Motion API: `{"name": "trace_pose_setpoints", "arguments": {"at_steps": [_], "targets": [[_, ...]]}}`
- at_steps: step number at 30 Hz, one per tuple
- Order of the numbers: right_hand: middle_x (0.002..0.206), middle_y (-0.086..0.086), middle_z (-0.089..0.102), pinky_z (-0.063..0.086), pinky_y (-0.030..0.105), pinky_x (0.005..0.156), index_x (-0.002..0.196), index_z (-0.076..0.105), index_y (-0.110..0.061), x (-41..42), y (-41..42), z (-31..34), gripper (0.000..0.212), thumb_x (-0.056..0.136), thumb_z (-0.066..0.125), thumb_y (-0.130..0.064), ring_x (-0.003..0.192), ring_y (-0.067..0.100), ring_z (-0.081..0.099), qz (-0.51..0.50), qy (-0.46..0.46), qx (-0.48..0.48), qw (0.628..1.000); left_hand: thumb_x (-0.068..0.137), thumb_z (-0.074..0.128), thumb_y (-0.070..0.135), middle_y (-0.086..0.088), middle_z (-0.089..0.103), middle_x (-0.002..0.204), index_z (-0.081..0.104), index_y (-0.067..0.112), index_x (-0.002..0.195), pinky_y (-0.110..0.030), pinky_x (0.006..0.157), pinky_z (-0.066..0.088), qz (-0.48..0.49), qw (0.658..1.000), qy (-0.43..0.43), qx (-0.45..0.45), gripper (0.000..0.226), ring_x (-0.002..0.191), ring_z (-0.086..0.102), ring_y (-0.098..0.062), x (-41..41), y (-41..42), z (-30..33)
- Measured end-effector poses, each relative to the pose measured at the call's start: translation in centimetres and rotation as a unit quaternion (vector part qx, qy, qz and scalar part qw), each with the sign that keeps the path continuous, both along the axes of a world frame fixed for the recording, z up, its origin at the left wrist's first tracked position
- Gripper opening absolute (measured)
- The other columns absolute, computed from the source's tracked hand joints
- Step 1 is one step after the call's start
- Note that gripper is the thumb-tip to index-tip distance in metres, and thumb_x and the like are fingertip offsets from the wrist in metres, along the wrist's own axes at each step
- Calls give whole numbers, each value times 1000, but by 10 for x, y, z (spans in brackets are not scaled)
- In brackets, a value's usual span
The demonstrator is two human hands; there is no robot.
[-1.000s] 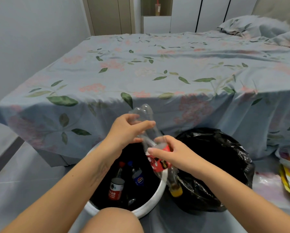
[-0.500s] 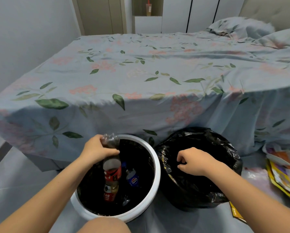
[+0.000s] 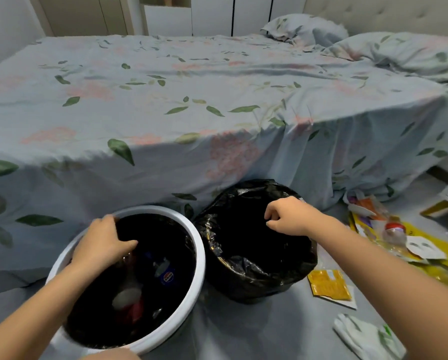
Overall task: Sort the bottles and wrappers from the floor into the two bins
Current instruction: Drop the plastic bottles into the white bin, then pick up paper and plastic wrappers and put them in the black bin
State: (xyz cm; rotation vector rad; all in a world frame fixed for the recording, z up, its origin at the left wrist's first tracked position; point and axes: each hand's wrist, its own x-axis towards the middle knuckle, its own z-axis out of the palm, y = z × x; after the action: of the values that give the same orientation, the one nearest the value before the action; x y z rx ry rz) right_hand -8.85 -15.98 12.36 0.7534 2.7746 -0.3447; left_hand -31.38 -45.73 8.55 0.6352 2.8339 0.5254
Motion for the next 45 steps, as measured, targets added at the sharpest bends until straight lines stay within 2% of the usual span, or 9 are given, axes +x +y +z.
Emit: {"name": "trace_pose_setpoints", "arguments": {"at_steps": [6,15,22,27,32,35,37,41,45], "targets": [[97,-5,67,53,38,85,100,68,-26,41,57,23,21,82,57,-28,99,20,62,-93,54,20,994,78,69,25,-1,67,103,68,20,103,-38,90,49,-204,973,67,82,25,101,63,-22,49,71,76],[103,3,70,55,39,84,98,71,-18,132,116,-11,26,78,57,-27,95,26,64,-158,-84,49,983,80,56,38,1,69,103,68,24,97,-37,84,52,-484,872,73,31,25,100,62,-23,205,237,78],[112,0,66,50,29,82,113,66,-21,184,138,-99,31,82,60,-22,104,19,61,-183,-55,-33,981,83,56,37,2,65,112,66,27,106,-35,88,50,-508,858,-72,2,27,105,59,-20,292,276,-14],[118,-1,63,49,31,88,117,61,-23,214,141,-196,39,81,67,-34,108,18,59,-264,-62,-103,957,86,51,38,1,58,120,60,27,112,-30,91,43,-506,854,-83,-90,30,114,53,-20,296,277,-85],[124,4,62,49,32,93,123,59,-16,213,144,-257,65,72,71,-54,114,21,59,-363,-4,-144,921,87,52,37,-2,56,124,61,24,115,-30,97,44,-486,850,-152,-132,32,116,53,-20,301,283,-132],[125,7,57,44,37,95,122,53,-18,201,143,-285,86,59,64,-76,120,27,50,-360,-10,-113,926,86,53,38,-2,55,123,60,25,114,-35,98,46,-471,855,-163,-146,33,114,54,-21,302,289,-151],[134,7,46,41,40,99,132,42,-19,194,139,-298,95,59,64,-75,127,28,39,-347,-30,-85,933,85,53,39,-1,55,123,60,25,115,-34,98,46,-463,858,-164,-149,33,115,54,-21,301,291,-162],[132,2,49,37,40,97,130,39,-22,189,129,-308,91,58,73,-66,126,26,39,-356,-26,-51,933,81,50,39,-2,56,121,60,25,114,-32,97,46,-457,857,-175,-160,37,114,55,-21,299,289,-176],[101,-3,66,38,30,81,103,51,-28,203,127,-309,62,54,82,-50,103,22,59,-383,78,-137,910,71,47,42,-5,55,123,55,21,119,-32,97,45,-419,872,-215,-136,53,115,55,-24,302,290,-176]]}}
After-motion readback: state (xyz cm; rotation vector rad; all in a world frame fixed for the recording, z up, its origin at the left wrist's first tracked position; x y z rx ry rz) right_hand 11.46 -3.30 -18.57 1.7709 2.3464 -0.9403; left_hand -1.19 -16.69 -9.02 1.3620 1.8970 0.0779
